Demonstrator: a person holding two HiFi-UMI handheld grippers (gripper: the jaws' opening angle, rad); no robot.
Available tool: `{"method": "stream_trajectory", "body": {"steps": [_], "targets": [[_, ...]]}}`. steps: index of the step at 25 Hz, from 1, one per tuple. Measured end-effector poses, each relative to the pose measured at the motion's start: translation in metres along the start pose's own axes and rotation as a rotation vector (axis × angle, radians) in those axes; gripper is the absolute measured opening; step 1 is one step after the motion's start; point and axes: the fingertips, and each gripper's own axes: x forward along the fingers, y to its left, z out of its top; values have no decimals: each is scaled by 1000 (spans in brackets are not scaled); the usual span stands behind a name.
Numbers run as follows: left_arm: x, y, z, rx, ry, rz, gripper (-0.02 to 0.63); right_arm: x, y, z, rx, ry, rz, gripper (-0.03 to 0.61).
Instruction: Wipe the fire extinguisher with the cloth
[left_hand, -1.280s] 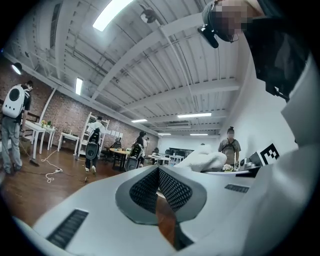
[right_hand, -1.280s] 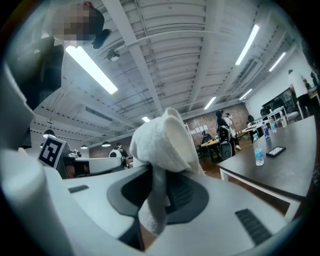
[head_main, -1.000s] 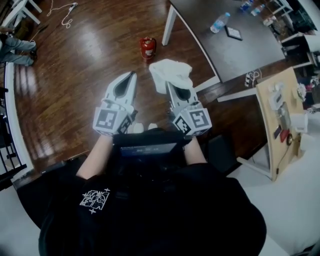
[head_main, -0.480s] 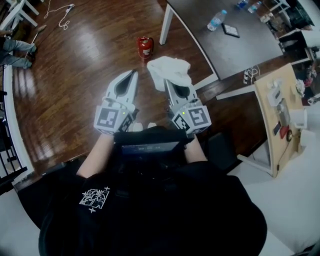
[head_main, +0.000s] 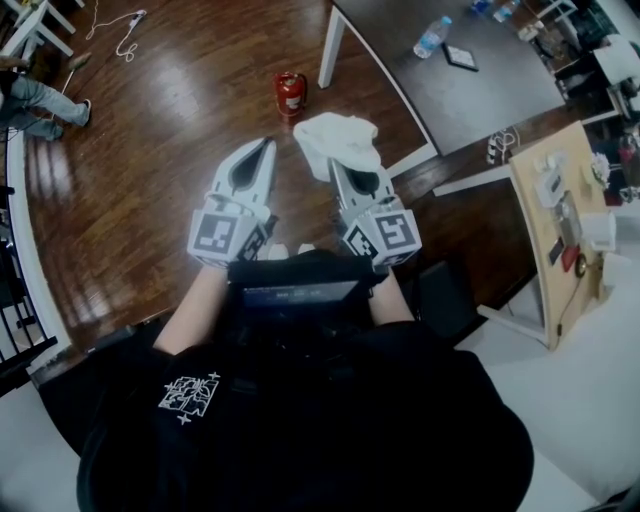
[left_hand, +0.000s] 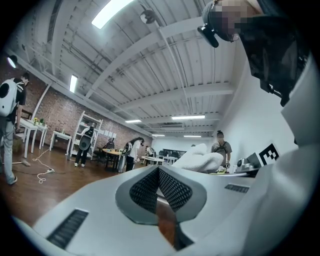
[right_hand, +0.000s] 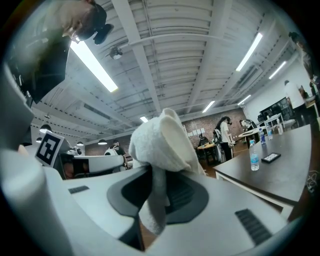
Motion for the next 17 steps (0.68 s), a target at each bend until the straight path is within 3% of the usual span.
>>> {"method": "stream_trajectory", "body": {"steps": [17], "targets": [[-2,-2,3,-4,-7,-8,0,0,1,2,-6,-10,-1,83]]}}
